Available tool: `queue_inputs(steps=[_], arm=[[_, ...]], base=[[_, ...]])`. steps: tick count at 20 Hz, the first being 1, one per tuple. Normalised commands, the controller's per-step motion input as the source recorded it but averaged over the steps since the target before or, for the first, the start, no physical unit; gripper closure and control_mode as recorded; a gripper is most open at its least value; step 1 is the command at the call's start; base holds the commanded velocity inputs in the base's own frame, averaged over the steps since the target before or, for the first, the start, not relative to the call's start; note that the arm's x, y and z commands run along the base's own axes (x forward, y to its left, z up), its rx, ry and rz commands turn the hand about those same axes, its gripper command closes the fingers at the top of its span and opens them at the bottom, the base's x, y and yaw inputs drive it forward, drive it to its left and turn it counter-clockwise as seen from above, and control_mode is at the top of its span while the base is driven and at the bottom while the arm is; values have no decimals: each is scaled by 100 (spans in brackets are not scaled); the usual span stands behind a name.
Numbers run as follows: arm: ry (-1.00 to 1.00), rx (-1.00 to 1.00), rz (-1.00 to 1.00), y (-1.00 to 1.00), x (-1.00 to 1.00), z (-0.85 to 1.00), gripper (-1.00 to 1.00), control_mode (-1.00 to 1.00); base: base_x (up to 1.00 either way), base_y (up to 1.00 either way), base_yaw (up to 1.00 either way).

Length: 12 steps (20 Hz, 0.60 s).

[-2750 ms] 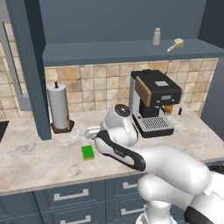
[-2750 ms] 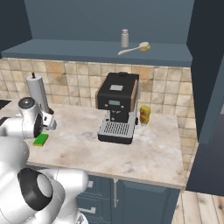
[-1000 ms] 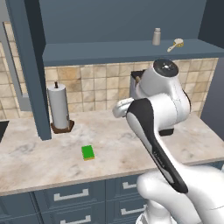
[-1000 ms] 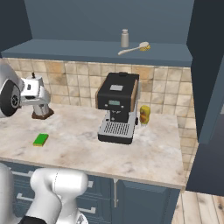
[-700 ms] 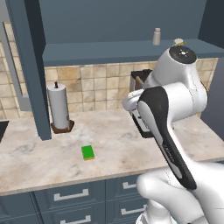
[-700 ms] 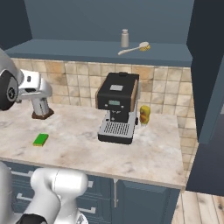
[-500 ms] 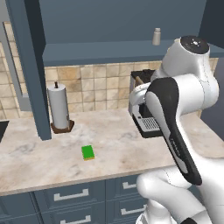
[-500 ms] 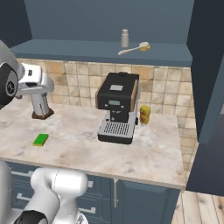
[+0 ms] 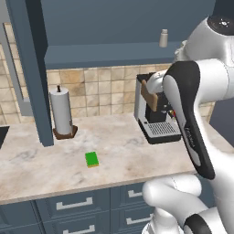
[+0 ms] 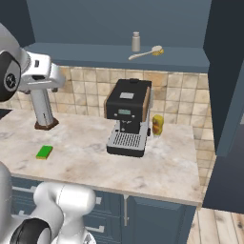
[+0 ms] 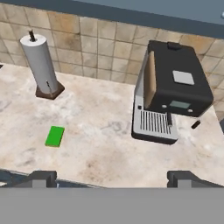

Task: Pick the sponge and dish brush from the cabinet and place them on the counter.

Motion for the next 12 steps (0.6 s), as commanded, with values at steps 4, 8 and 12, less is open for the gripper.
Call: queue_inputs(steps=[4,8,12], arm=[[-11,0,-11,-30,0,34,-100,-100],[-17,1,-11,-27,1,23,-100,-100],[-20,3,-11,-24,4,13,-100,-100]], base=[[0,0,0],[0,0,0],[0,0,0]])
